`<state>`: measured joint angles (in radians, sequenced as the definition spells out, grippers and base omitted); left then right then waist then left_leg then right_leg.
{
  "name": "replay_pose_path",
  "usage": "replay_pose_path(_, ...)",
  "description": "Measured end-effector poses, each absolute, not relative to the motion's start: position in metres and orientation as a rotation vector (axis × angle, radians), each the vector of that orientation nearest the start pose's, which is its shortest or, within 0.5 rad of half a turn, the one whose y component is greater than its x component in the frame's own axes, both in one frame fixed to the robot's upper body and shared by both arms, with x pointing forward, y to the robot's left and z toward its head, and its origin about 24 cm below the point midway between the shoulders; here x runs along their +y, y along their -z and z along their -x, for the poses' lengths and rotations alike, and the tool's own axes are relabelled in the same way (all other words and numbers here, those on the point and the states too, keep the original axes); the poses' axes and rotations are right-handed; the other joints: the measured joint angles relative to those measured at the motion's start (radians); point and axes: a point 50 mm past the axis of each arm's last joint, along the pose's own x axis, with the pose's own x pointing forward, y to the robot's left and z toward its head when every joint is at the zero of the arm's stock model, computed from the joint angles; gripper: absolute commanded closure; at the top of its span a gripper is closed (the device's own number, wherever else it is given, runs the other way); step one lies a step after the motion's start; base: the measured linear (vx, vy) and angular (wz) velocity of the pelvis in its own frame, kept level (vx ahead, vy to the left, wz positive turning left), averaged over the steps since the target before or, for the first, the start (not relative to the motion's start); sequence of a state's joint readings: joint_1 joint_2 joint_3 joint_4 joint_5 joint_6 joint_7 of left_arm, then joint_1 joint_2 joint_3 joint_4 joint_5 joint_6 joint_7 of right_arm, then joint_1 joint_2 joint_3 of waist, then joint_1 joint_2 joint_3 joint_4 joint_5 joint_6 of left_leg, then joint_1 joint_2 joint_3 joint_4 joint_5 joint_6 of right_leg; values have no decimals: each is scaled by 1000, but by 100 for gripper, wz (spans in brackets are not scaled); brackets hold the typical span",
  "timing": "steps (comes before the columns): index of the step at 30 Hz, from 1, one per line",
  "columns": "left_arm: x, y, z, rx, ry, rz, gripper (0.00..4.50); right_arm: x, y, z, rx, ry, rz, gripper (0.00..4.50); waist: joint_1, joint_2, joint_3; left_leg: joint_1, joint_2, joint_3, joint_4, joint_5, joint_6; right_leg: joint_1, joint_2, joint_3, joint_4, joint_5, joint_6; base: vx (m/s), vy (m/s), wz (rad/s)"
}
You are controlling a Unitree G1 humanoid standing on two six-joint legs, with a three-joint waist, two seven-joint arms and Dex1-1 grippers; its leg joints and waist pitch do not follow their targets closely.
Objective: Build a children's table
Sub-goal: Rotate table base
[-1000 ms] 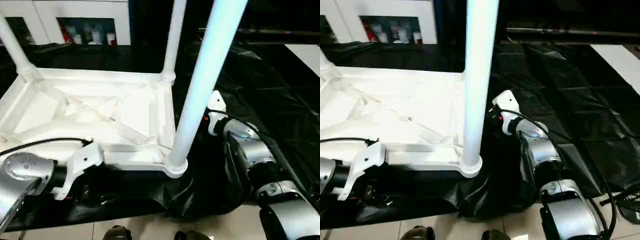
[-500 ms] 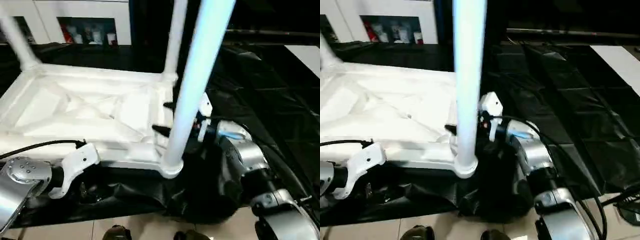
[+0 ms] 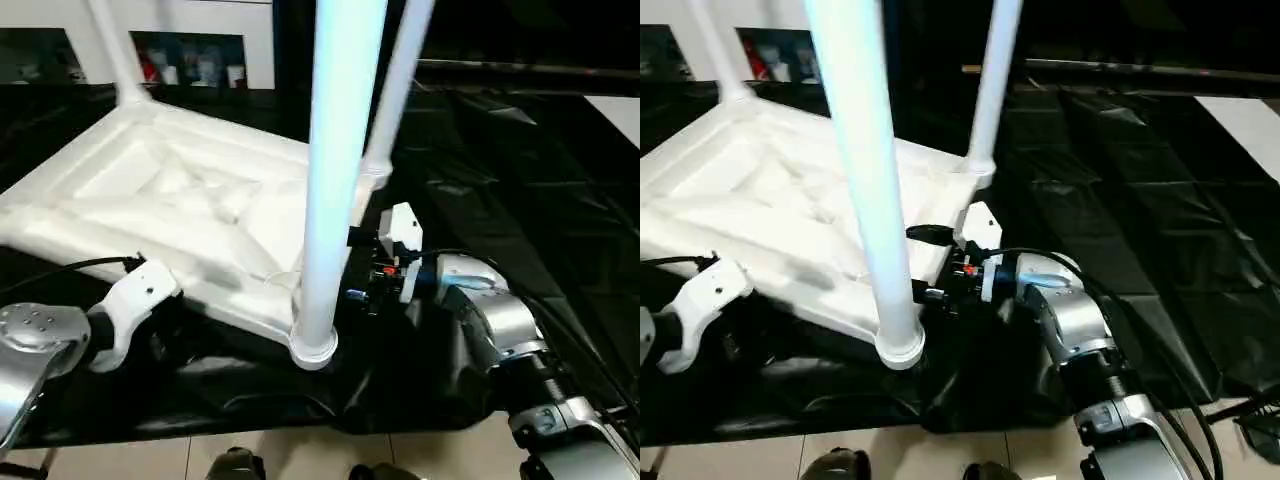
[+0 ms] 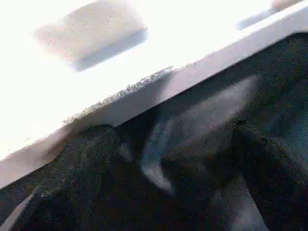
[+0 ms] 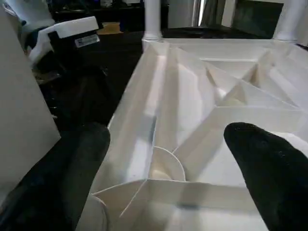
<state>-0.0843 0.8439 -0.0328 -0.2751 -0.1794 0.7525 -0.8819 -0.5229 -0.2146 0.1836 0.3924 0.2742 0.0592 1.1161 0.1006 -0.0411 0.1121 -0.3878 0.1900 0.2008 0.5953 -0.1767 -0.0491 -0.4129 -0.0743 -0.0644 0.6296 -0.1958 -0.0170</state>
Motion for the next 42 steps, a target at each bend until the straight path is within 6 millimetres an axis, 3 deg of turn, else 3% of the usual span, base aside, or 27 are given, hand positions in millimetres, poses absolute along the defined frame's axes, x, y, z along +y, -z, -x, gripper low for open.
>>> replay_pose_path(15, 235, -86, -269, 577, 688, -446, 10, -55, -84, -292, -7, -1396, -12, 0, 16, -2, -1, 2, 0, 0, 1, 0, 0, 5, -1, 0, -1, 0, 0, 0, 0, 0)
replay_pose_path(29, 220, -74, -326, 361, 589, -479, 10, -51, -87, -309, -36, -1185, 24, 0, 15, -3, -2, -1, 0, 0, 1, 2, -1, 9, -1, 0, -1, -1, 2, 0, 0, 0)
replay_pose_path(38, 225, -78, -331, 281, 561, -505, 10, -26, -84, -303, -49, -1163, -3, 0, 9, -4, -2, -2, 1, 0, 0, 2, 0, 8, -1, 0, 0, -8, 3, 0, 0, 0)
replay_pose_path(42, 233, -82, -324, 240, 546, -517, 10, -22, -81, -306, -36, -1112, -3, 0, 1, -4, -2, -1, 1, 0, 0, 2, 0, 8, -1, 0, 0, -8, 3, 0, 0, 0)
